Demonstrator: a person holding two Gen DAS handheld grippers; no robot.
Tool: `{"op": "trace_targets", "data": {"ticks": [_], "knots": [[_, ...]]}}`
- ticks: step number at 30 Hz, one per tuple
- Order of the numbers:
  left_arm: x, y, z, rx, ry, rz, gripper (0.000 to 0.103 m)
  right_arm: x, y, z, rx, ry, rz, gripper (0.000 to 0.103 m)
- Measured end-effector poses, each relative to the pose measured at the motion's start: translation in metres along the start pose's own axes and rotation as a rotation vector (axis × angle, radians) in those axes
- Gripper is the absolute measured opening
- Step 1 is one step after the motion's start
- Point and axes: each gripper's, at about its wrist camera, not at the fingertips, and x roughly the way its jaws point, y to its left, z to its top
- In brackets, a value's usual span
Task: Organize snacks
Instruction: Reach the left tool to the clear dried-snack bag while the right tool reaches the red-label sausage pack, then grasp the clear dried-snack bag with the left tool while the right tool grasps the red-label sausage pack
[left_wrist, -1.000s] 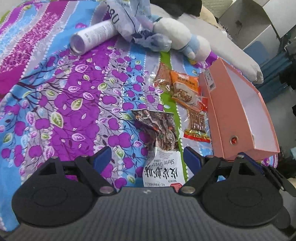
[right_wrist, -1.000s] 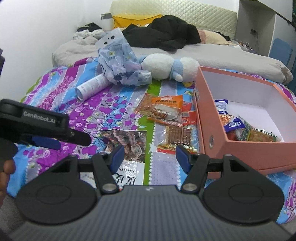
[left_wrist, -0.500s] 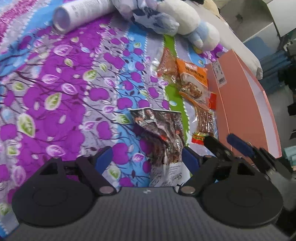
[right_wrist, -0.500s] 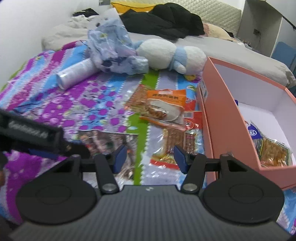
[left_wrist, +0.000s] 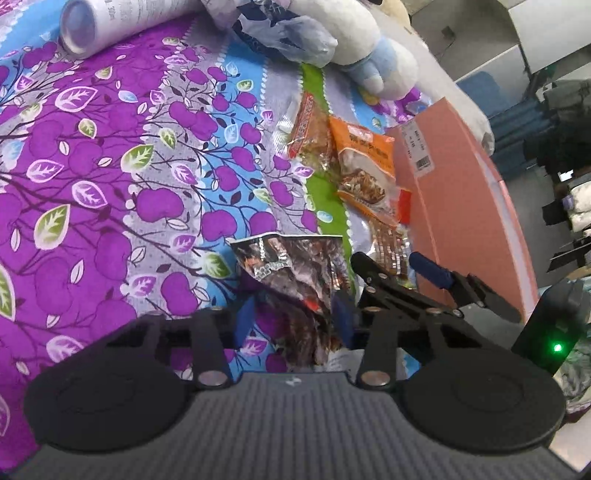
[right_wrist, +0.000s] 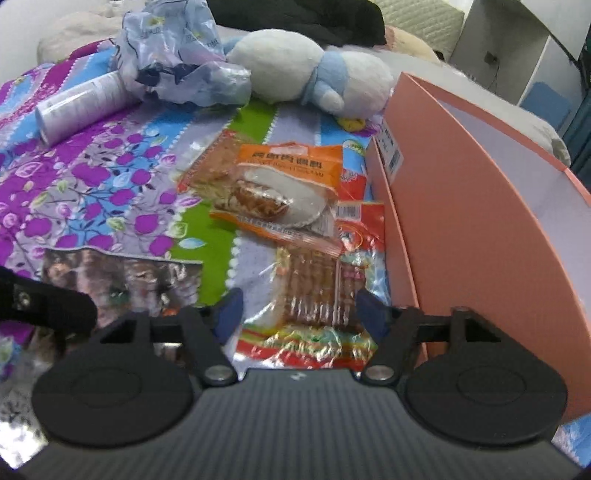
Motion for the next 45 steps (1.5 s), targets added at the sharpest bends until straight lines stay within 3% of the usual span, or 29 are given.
{"op": "trace_targets", "data": {"ticks": [7,10,11,13,14,17,26,37,45], "knots": [[0.008,-0.009,0.003,0.017,-0.011,0.009,0.027,0.012,0.0,0.002,0.001,0.021,0.011,0.071],[0.005,-0.012,0.0,0.014,-0.023,0.009,0.026,0.008,0.003,0.002,-0.011,0.022,0.01,0.052],[0.003,-0.012,-0.002,0.014,-0.025,0.007,0.025,0.005,0.005,0.001,-0.022,0.016,0.023,0.034],[-0.002,-0.012,-0.007,0.021,-0.025,0.002,0.025,0.002,0.009,0.001,-0.04,0.019,0.025,0.022],[-0.004,-0.012,-0.01,0.02,-0.028,0.009,0.024,0.0,0.008,0.002,-0.031,0.026,0.033,0.01],[-0.013,-0.009,-0.019,0.001,-0.037,0.024,0.024,-0.005,0.003,0.006,0.008,0.055,0.067,0.003],[-0.052,-0.014,-0.043,-0.007,-0.11,0.09,0.024,-0.052,0.003,-0.01,0.001,0.07,0.159,0.003],[-0.085,-0.001,-0.089,-0.021,-0.115,0.155,0.024,-0.116,0.018,-0.047,0.039,0.1,0.28,0.003],[-0.091,0.013,-0.103,-0.06,-0.116,0.179,0.027,-0.115,0.03,-0.062,0.04,0.153,0.356,0.007]]}}
